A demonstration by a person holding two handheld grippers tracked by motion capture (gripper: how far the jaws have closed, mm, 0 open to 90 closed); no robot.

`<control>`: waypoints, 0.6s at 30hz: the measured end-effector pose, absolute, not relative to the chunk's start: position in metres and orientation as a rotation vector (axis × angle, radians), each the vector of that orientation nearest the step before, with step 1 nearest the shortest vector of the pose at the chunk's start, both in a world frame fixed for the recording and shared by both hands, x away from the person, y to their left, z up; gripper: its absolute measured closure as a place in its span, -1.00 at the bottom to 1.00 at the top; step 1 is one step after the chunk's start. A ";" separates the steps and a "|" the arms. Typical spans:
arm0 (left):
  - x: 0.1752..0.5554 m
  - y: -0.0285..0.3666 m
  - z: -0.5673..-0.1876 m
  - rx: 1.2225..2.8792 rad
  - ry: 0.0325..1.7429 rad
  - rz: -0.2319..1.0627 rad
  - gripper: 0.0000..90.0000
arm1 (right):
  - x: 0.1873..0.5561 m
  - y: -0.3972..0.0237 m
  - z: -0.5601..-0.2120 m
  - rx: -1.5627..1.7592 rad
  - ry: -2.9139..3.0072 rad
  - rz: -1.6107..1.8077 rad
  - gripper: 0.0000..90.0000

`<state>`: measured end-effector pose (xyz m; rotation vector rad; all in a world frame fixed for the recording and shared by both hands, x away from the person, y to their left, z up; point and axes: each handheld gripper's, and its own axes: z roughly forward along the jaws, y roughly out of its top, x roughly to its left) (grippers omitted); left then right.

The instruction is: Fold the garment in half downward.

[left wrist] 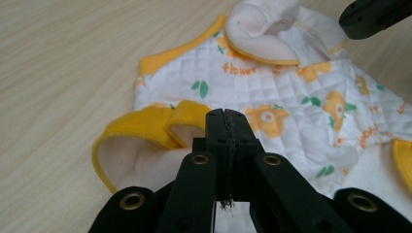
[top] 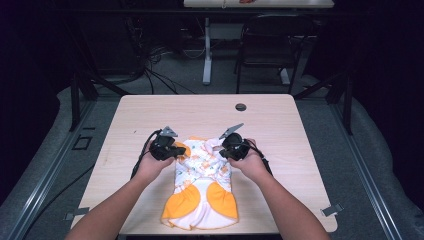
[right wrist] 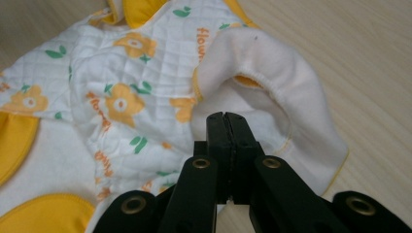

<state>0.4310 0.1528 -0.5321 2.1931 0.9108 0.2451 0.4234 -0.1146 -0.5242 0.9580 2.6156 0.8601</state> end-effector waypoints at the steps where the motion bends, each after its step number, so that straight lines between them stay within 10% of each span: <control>1: 0.434 0.152 -0.532 2.194 0.918 0.246 1.00 | 0.426 -0.113 -0.524 0.963 2.609 0.856 1.00; 18: 0.467 0.145 -0.545 2.162 1.022 0.304 0.61 | 0.469 -0.108 -0.535 1.119 2.492 0.838 0.70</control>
